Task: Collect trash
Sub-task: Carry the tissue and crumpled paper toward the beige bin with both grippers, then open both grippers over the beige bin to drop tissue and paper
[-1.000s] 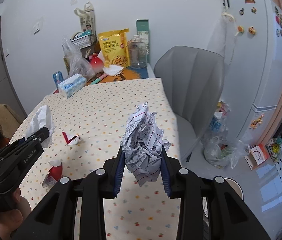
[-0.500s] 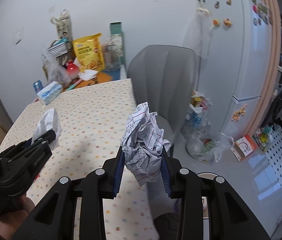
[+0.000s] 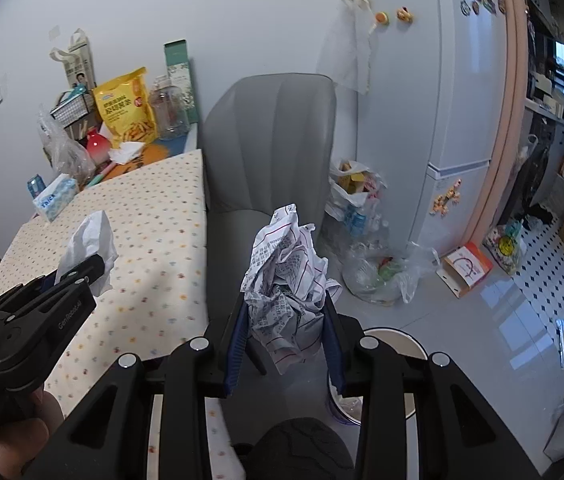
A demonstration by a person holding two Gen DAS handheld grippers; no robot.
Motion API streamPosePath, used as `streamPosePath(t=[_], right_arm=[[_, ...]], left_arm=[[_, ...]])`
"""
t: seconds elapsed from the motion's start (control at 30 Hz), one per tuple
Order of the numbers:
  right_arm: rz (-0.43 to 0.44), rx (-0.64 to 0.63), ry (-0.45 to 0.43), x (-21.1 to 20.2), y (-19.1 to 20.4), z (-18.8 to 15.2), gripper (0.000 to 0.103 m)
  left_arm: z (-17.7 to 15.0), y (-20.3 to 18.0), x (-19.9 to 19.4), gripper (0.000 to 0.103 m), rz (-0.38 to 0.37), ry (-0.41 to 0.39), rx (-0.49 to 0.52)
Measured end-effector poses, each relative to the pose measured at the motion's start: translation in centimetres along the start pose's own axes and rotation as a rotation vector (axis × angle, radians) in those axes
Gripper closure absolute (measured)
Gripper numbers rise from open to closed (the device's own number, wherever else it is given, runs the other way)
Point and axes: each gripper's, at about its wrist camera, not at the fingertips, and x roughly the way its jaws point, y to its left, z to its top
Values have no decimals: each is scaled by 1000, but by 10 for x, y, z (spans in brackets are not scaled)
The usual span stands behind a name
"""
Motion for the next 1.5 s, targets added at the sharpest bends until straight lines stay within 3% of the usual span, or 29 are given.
streamPosePath(t=[0.8,0.9,1.0,1.2,1.33,1.5], right_arm=[[-102,193,105,73,-123,-12,67],[-97,215,83,77,-137,-10,62],[-122,224,72,79,-147,-10,48],[-148,256,85,76,-170,-14,46],[-170,268,75,66,-184,-19,37],[-222,293,75,55,-208,-27,35]], left_arm=[[-5,-107,75,80,-56,130,151],[-5,-120,78,80,-60,133,174],[-6,-131,78,80,-63,134,193],[-13,-162,81,80,-91,146,237],[-20,-188,80,80,-124,153,272],[-28,-220,80,80,-176,171,306]])
